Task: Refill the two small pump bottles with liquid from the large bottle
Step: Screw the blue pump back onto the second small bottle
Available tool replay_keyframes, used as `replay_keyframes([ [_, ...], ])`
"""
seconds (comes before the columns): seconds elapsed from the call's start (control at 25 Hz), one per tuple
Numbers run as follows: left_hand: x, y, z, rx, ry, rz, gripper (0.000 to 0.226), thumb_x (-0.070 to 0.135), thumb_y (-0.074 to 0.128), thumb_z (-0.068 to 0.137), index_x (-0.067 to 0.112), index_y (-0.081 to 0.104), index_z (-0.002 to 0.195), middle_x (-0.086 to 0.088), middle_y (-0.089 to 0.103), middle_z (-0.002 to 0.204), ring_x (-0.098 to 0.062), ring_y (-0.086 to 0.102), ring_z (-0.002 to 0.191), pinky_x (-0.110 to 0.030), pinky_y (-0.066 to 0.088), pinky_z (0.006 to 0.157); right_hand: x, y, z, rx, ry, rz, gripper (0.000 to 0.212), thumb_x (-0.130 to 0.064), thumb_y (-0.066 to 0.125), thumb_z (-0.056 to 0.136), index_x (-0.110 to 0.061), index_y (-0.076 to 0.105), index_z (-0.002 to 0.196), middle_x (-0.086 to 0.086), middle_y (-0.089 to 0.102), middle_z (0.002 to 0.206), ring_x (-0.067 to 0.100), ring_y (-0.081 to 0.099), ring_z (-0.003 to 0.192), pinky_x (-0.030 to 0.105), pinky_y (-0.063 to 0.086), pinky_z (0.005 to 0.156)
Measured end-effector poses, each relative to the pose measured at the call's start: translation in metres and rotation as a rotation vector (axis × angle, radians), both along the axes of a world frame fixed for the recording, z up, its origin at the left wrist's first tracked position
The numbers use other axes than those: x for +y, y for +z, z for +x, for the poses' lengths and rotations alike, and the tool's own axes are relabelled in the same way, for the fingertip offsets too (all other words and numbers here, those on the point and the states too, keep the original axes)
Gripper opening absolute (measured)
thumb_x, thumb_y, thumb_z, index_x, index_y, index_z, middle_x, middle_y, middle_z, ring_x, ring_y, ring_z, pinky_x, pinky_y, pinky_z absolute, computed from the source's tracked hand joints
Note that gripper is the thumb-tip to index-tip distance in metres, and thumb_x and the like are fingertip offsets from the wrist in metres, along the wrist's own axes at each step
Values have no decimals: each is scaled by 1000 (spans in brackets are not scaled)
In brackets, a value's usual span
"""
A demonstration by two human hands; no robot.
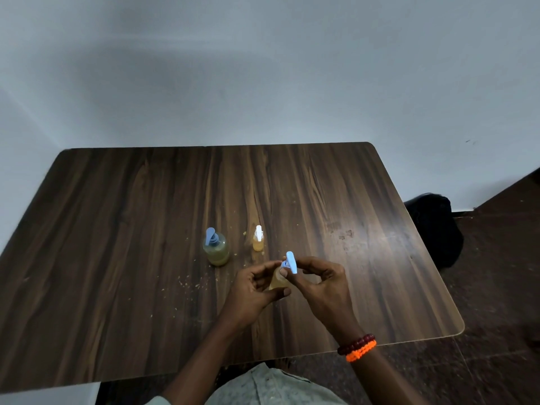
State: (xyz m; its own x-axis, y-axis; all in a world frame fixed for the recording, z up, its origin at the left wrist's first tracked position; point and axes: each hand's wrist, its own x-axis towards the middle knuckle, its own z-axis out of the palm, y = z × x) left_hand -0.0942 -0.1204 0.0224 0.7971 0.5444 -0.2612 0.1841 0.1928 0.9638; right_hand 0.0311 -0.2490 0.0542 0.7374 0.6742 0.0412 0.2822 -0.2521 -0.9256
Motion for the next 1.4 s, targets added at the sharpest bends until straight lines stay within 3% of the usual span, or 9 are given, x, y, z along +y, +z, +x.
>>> replay_keyframes([
  [0.16,-3,5,-1,-3,-10,2,57,-6,85,78,27,72,123,6,80,121,-16,75,117,-47,62,100,2,1,-4,-64,1,-20,33,-46,87,77,-35,72,104,-17,74,100,9,69,100,39,59,83],
  [0.36,1,4,-1,-20,20,-9,59,-7,85,77,24,71,126,3,80,122,-22,75,118,-49,61,101,-1,6,-5,3,78,4,77,-24,89,81,-24,51,147,-17,72,127,-3,62,125,13,49,101],
  [0.52,0,3,-1,-9,8,11,60,-7,87,75,20,72,127,3,80,122,-19,75,116,-52,61,101,3,7,-7,-21,20,6,75,-23,90,80,-28,53,145,-12,76,110,3,68,113,27,55,99],
  [0.68,-2,6,-2,10,1,13,54,-1,86,78,26,72,122,6,80,120,-17,76,114,-53,61,100,4,8,-7,9,74,-19,95,-30,91,78,-28,38,157,-12,70,122,3,64,119,18,51,98],
  [0.8,1,6,-4,-8,11,14,58,-3,87,77,26,72,125,4,80,123,-18,75,117,-51,60,102,2,8,-9,25,52,9,82,-19,88,83,-24,46,153,-15,75,118,-1,65,120,18,46,102],
  [0.96,-2,7,-4,-9,3,26,55,-2,87,78,27,73,122,5,80,123,-17,75,117,-49,61,101,9,5,-11,9,23,16,75,-25,92,78,-32,54,141,-7,71,120,7,67,112,33,59,96],
  [1.12,-2,6,-4,-20,10,12,54,0,87,79,22,73,125,3,80,121,-19,76,115,-50,62,99,4,6,-11,33,88,30,87,-17,88,82,-23,42,155,-11,71,129,0,65,121,13,49,104],
  [1.32,-3,6,-6,-54,-11,24,61,-10,84,77,23,71,127,10,79,123,-12,74,118,-27,62,94,12,5,-12,12,5,63,63,-7,89,79,-24,61,133,-4,75,106,1,72,99,12,57,86],
  [1.4,-4,6,-7,-66,-13,10,61,-12,82,78,18,70,130,7,79,125,-14,74,118,-29,63,91,14,5,-12,-2,18,62,58,-13,91,78,-22,65,129,-2,75,106,6,72,100,18,60,87],
])
